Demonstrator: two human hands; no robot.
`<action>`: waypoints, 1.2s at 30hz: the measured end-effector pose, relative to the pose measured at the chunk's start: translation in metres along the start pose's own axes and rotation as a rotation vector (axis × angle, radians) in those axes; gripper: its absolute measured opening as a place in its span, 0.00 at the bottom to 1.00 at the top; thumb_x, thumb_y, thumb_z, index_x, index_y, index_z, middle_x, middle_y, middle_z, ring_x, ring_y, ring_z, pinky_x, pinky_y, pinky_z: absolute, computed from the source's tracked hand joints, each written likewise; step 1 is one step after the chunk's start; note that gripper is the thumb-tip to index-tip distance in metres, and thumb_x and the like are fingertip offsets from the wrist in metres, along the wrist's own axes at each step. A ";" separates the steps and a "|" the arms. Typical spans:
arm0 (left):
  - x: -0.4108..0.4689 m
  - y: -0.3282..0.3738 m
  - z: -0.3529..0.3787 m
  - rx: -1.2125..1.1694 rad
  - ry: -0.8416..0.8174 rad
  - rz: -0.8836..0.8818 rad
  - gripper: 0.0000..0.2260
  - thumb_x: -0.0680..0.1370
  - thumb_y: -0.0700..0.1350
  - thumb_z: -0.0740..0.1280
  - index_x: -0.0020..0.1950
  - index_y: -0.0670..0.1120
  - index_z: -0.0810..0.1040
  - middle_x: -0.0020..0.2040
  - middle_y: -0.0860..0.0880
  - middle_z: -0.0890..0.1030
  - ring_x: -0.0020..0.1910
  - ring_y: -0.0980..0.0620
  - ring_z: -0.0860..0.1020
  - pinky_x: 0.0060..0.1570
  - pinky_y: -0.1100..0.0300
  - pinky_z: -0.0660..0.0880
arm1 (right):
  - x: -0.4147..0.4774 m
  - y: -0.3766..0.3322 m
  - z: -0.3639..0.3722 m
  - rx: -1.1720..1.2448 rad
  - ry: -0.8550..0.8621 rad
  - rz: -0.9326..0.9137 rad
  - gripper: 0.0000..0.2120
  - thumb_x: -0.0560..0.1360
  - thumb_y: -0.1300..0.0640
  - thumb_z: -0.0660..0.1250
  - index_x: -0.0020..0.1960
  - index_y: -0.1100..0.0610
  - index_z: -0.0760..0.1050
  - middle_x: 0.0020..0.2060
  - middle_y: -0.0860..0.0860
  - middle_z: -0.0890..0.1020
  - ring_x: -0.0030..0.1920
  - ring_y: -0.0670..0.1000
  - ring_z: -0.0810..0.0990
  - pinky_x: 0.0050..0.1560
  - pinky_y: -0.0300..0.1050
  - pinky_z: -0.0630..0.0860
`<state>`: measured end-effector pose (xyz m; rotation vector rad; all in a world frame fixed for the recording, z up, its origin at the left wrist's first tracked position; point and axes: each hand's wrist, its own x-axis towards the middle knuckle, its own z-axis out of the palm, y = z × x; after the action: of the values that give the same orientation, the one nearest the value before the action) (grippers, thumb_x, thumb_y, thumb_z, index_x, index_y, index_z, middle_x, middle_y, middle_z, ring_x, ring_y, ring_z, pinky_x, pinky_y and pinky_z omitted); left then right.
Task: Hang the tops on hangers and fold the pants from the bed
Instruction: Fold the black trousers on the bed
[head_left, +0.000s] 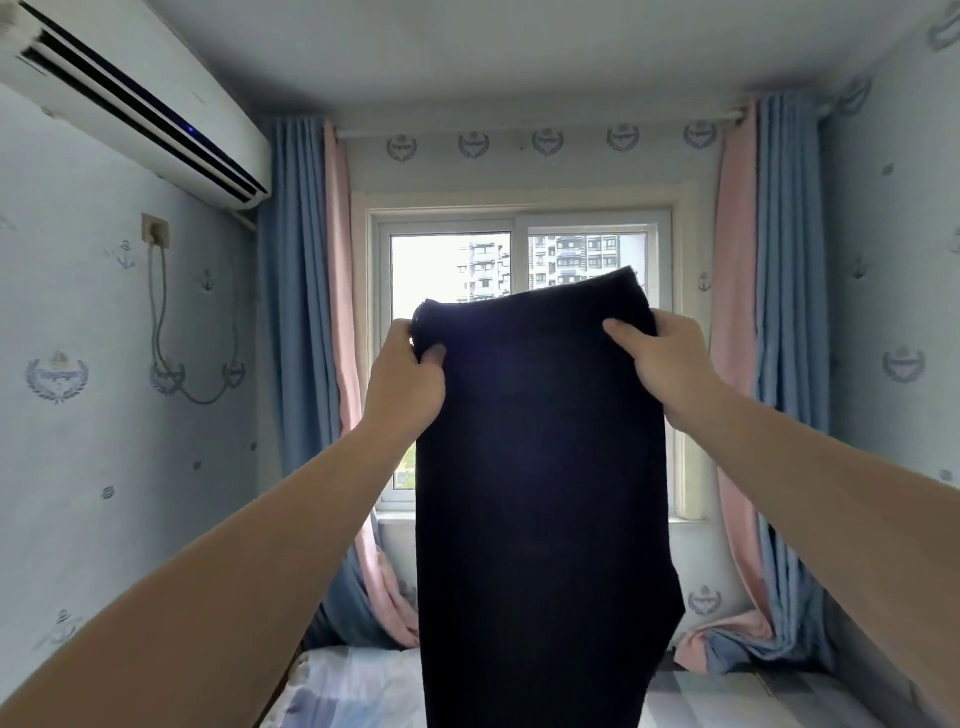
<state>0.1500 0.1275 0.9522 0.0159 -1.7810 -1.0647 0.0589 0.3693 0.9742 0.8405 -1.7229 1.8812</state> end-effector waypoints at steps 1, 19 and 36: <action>-0.012 0.008 -0.006 0.012 -0.003 0.012 0.08 0.83 0.44 0.61 0.60 0.54 0.68 0.49 0.60 0.76 0.48 0.58 0.77 0.43 0.62 0.72 | -0.012 -0.009 -0.005 0.005 0.008 -0.001 0.04 0.78 0.54 0.70 0.52 0.50 0.81 0.47 0.47 0.86 0.48 0.51 0.85 0.50 0.49 0.81; -0.134 -0.003 -0.073 -0.034 -0.121 -0.269 0.05 0.81 0.43 0.65 0.56 0.52 0.74 0.52 0.53 0.81 0.50 0.52 0.82 0.47 0.55 0.78 | -0.139 -0.011 -0.007 -0.001 -0.039 0.227 0.04 0.77 0.54 0.72 0.43 0.51 0.81 0.39 0.46 0.87 0.38 0.46 0.85 0.46 0.48 0.82; -0.211 -0.314 -0.086 0.029 -0.256 -0.697 0.04 0.80 0.38 0.67 0.53 0.46 0.77 0.49 0.48 0.84 0.52 0.47 0.83 0.54 0.49 0.81 | -0.213 0.274 0.138 -0.142 -0.243 0.689 0.04 0.76 0.56 0.74 0.45 0.57 0.83 0.39 0.51 0.87 0.42 0.54 0.86 0.45 0.51 0.83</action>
<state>0.1791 -0.0220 0.5956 0.5771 -2.0804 -1.5822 0.0403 0.2161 0.6336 0.4574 -2.5002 2.0832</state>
